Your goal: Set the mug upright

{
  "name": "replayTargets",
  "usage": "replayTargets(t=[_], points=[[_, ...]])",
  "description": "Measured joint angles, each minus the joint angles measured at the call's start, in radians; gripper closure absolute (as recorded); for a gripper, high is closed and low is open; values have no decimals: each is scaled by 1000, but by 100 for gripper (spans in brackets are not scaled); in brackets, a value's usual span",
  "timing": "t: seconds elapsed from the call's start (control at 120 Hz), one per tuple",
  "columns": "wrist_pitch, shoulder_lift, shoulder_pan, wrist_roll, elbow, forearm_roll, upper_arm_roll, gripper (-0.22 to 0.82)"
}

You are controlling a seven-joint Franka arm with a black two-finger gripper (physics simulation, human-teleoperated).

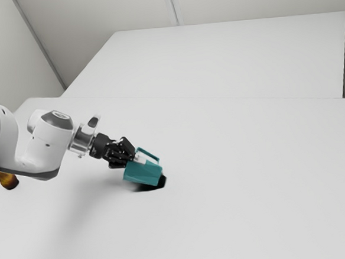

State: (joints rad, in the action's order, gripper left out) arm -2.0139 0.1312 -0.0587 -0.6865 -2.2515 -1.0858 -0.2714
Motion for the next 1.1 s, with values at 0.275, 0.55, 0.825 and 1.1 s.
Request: replayTargets(t=[0.275,0.55,0.825,1.1], points=[[-10,-35,-11,-5,14,45,1,78],[-24,-64,-8,-4,64,251,6,79],[-61,-120,-42,34,51,517,15,79],[-77,-172,-108,128,5,773,15,79]])
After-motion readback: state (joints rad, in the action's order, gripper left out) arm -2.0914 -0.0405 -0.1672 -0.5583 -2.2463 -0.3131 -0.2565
